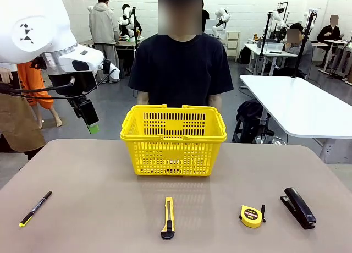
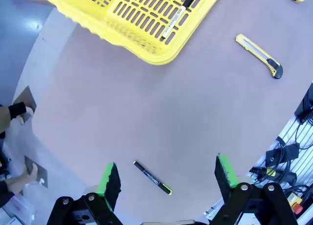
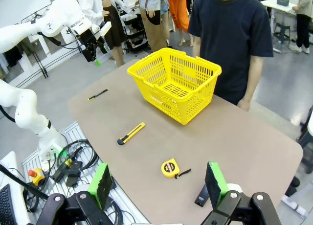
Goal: Place the items the person wants into the basket.
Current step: Pick up the item the person points to and place it in the Market Basket.
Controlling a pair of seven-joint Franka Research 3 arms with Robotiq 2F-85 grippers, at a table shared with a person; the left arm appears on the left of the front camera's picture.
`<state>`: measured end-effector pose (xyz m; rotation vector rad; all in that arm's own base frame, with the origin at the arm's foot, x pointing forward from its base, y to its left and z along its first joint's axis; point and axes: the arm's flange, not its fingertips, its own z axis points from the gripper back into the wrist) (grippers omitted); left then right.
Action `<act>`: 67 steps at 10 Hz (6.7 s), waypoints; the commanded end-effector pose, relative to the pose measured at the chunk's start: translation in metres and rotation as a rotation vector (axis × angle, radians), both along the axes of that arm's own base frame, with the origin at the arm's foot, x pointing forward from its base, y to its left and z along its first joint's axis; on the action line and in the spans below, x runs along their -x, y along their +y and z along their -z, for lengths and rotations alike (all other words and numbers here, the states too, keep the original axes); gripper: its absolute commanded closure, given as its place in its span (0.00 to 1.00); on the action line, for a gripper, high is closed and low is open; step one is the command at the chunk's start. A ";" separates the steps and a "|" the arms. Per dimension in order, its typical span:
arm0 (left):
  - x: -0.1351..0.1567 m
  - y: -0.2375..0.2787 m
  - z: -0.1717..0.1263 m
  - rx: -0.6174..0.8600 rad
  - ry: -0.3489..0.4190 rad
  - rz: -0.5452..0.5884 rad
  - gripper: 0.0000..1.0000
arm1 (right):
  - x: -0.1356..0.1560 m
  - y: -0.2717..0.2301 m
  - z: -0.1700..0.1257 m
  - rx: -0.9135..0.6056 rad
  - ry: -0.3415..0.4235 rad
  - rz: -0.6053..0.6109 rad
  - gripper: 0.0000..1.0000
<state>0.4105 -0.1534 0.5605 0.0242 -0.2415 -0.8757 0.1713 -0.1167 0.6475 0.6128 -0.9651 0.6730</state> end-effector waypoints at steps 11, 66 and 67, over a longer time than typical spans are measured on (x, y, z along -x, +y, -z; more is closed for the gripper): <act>0.013 0.007 -0.004 0.082 0.005 0.087 0.00 | -0.001 0.001 0.002 -0.003 0.000 -0.002 0.00; 0.122 0.285 -0.092 0.788 -0.274 0.293 0.00 | -0.073 0.126 0.031 0.569 0.340 0.094 0.00; 0.122 0.285 -0.092 0.788 -0.274 0.293 0.00 | -0.083 0.145 0.044 0.637 0.379 0.082 0.00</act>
